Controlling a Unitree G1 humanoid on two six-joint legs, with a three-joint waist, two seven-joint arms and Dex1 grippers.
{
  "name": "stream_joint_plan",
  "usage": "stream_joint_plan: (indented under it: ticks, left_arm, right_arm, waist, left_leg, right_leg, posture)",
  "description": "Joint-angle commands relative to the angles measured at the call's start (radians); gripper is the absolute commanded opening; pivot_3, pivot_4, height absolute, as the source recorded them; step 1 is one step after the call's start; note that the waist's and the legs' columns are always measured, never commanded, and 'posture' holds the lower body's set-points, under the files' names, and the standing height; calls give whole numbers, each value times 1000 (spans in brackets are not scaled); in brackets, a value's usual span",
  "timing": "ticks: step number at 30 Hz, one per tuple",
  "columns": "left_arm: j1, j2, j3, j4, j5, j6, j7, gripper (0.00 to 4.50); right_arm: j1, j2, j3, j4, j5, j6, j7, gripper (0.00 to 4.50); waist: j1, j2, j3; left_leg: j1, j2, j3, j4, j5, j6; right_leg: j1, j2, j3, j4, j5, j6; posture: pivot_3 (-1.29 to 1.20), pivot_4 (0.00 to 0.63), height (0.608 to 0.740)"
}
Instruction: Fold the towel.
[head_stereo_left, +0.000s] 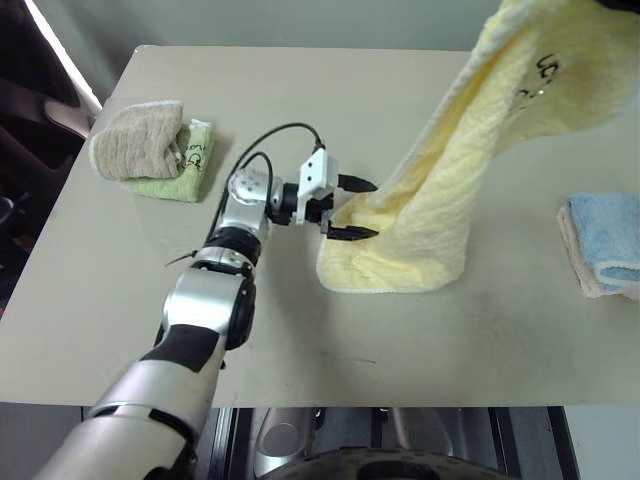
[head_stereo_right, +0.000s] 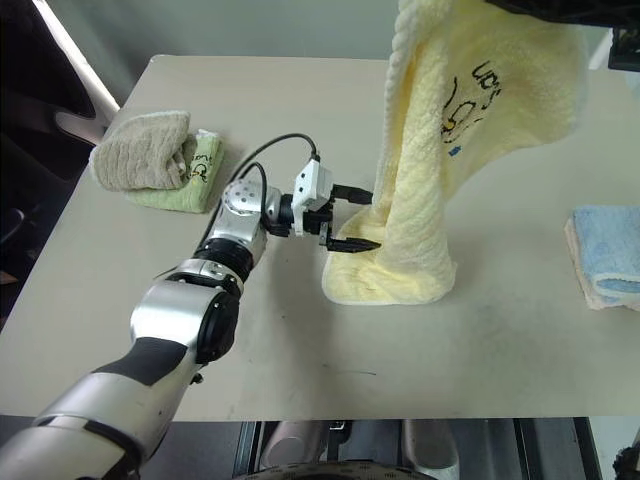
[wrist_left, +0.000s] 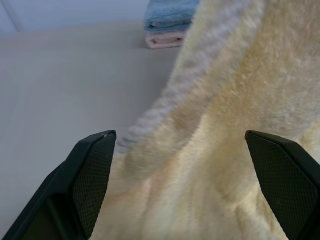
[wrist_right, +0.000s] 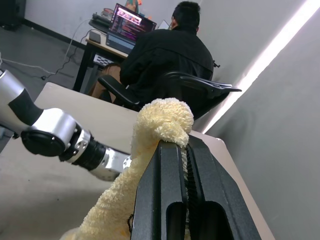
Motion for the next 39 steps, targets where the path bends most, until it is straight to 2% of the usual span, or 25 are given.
stream_joint_plan:
  ticks: [1,5,11,13,14,16,23,26,27,39]
  left_arm:
    - [-22,27,21,-2,0,-15,-5,3899]
    - [-16,55,19,-1,6,-7,-34,2479]
    - [-19,29,16,-1,23,-33,10,364]
    - [-32,10,16,0,25,-26,29,364]
    - [-39,4,15,1,25,-13,26,465]
    - [-49,-5,18,4,23,23,11,949]
    - [-70,-23,41,6,13,41,10,3305]
    - [-83,-27,51,8,21,6,72,4296]
    - [-83,-28,51,9,26,-7,87,4450]
    - [-79,-118,60,12,16,-18,44,4450]
  right_arm:
    - [-9,-26,-39,-7,4,-19,-5,0]
    - [-3,-32,-43,-5,4,-30,-5,0]
    - [3,-27,-38,-6,2,-44,-8,0]
    - [5,-24,-36,-8,3,-46,-12,0]
    - [6,-24,-37,-10,5,-46,-14,0]
    - [8,-24,-40,-16,12,-42,-21,0]
    - [13,-33,-45,-35,31,-30,-44,0]
    - [11,-46,-55,-49,56,-10,-52,0]
    - [-1,-49,-54,-45,64,-5,-55,0]
    - [-161,-14,-12,86,-27,-53,-131,0]
  waist:
    - [0,0,0]
    - [0,0,0]
    - [2,0,0]
    - [2,0,0]
    - [2,0,0]
    - [2,0,0]
    - [2,0,0]
    - [2,0,0]
    - [2,0,0]
    - [1,1,-1]
  left_leg:
    - [0,0,0,0,0,0]
    - [0,0,0,0,0,0]
    - [0,0,0,1,0,0]
    - [0,0,0,1,0,0]
    - [0,0,0,1,0,1]
    - [0,-1,0,1,0,1]
    - [0,0,0,1,0,1]
    - [-1,-1,0,1,0,1]
    - [-1,-1,0,1,0,1]
    - [-1,-1,1,2,0,2]
  right_leg:
    - [0,0,0,0,0,0]
    - [0,0,0,0,0,0]
    - [0,0,0,0,0,0]
    - [0,0,0,0,0,0]
    - [0,-1,0,0,0,0]
    - [0,-1,0,0,0,1]
    - [0,-1,0,0,0,1]
    - [0,-1,0,0,0,1]
    - [0,-1,0,0,0,1]
    - [0,-1,0,1,0,2]
  posture:
    - [0,150,733]
    - [0,150,733]
    - [0,150,733]
    - [0,150,733]
    - [0,150,733]
    - [0,150,733]
    - [0,150,733]
    - [0,150,733]
    - [0,150,733]
    - [0,150,733]
